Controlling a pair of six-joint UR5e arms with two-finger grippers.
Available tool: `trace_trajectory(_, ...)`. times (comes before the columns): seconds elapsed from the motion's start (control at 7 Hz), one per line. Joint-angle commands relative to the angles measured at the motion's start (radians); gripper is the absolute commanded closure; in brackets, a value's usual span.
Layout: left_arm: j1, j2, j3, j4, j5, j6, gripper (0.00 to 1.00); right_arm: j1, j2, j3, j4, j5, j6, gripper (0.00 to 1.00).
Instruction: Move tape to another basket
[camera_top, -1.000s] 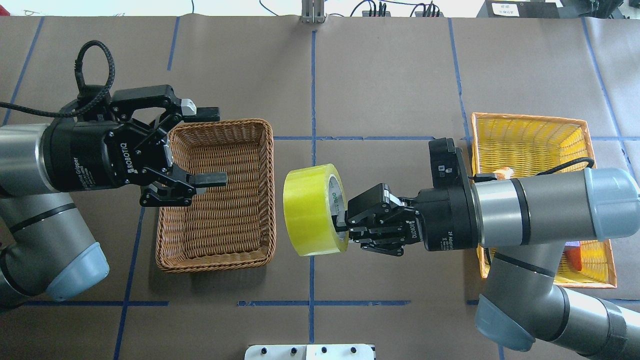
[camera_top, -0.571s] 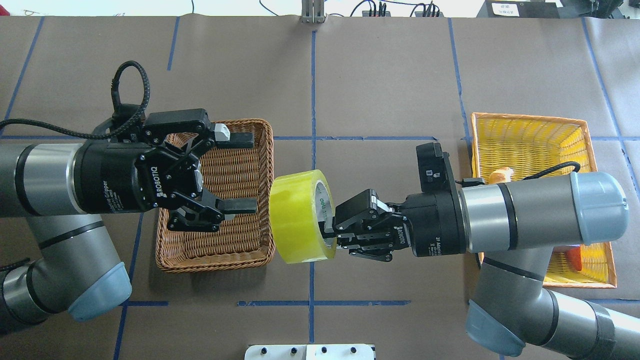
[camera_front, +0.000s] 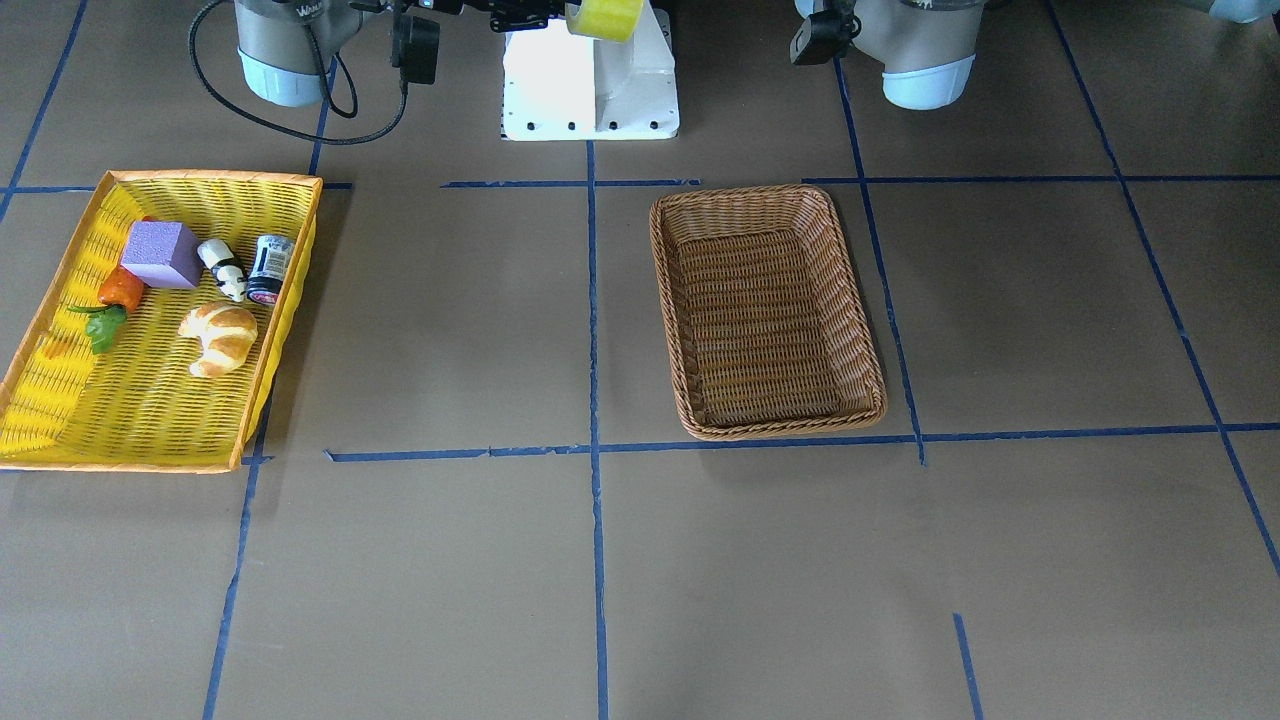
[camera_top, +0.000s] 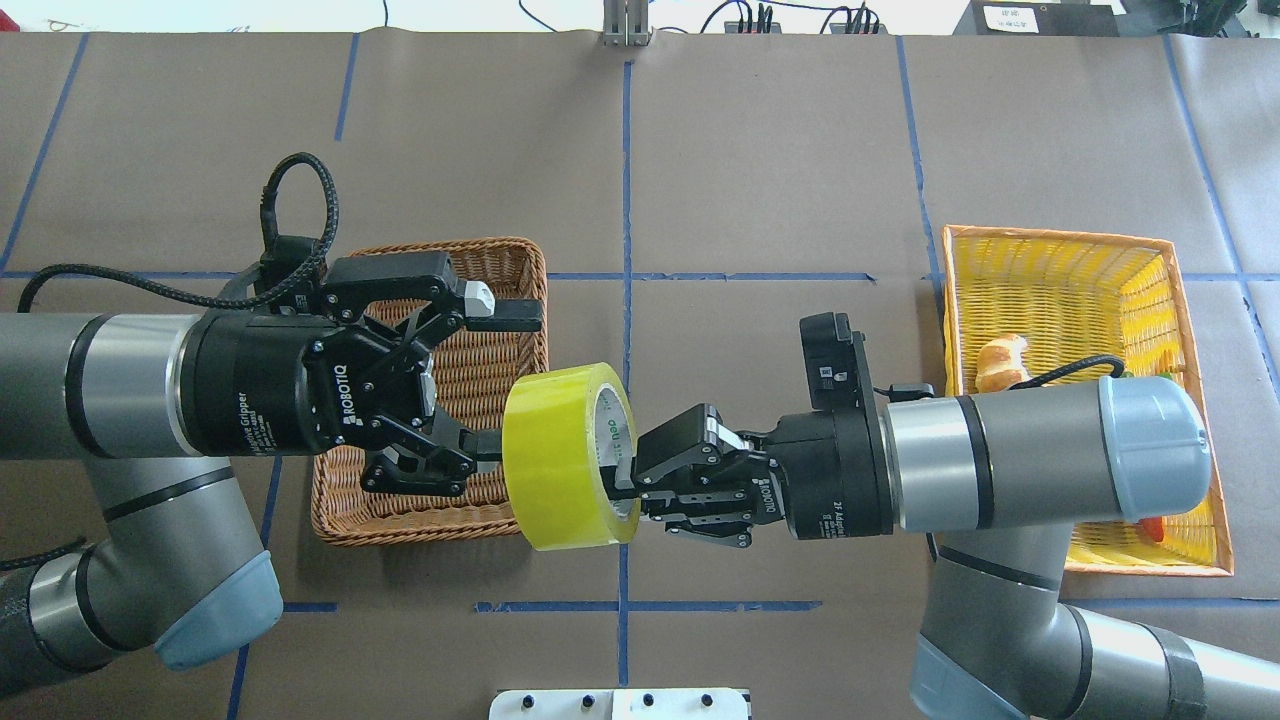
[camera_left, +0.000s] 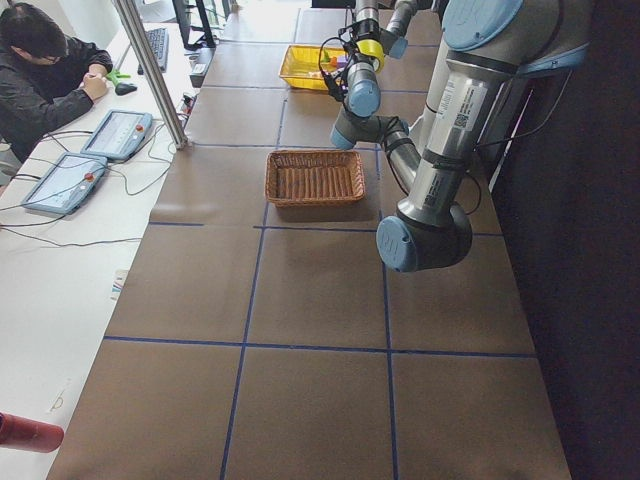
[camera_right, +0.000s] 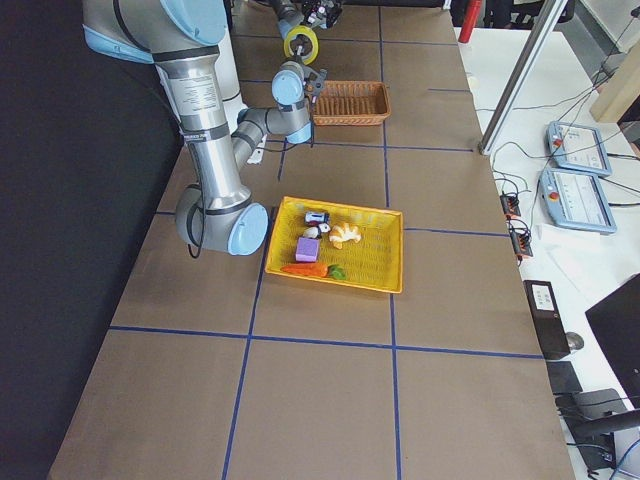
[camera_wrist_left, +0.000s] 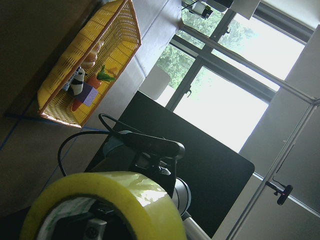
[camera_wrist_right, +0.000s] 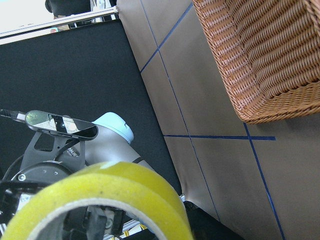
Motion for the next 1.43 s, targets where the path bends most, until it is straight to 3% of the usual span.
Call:
trace_trajectory(0.0, 0.009, -0.003, 0.0, 0.003, 0.005, 0.001, 0.0, -0.024, 0.027, -0.016, -0.002, -0.019, 0.001, 0.99)
trace_trajectory(0.14, 0.008, -0.003, 0.0, 0.004, 0.005, 0.003, 0.02, -0.025, 0.027, -0.016, -0.003, -0.019, 0.001, 0.99)
trace_trajectory(0.29, 0.009, -0.003, 0.002, 0.004, 0.002, 0.0, 0.13, -0.026, 0.029, -0.016, -0.005, -0.021, 0.001, 0.98)
trace_trajectory(0.43, 0.008, -0.001, -0.001, 0.004, 0.002, -0.003, 0.46, -0.024, 0.027, -0.015, -0.002, -0.021, -0.002, 0.86)
trace_trajectory(0.57, 0.008, 0.002, -0.005, 0.004, -0.001, 0.007, 0.78, -0.024, 0.027, -0.015, 0.003, -0.022, -0.005, 0.22)
trace_trajectory(0.71, 0.008, 0.004, -0.005, 0.003, -0.006, 0.009, 0.94, -0.024, 0.027, -0.013, 0.001, -0.024, -0.005, 0.01)
trace_trajectory(0.86, 0.009, 0.002, -0.015, 0.007, -0.01, 0.007, 0.98, -0.022, 0.029, -0.012, 0.003, -0.025, -0.005, 0.01)
trace_trajectory(1.0, 0.008, -0.001, -0.021, 0.027, -0.073, 0.003, 0.99, -0.022, 0.027, -0.01, 0.003, -0.039, -0.005, 0.01)
trace_trajectory(1.29, -0.026, 0.004, -0.04, 0.052, -0.096, 0.003, 0.99, -0.015, 0.027, -0.009, 0.003, -0.041, -0.005, 0.01)
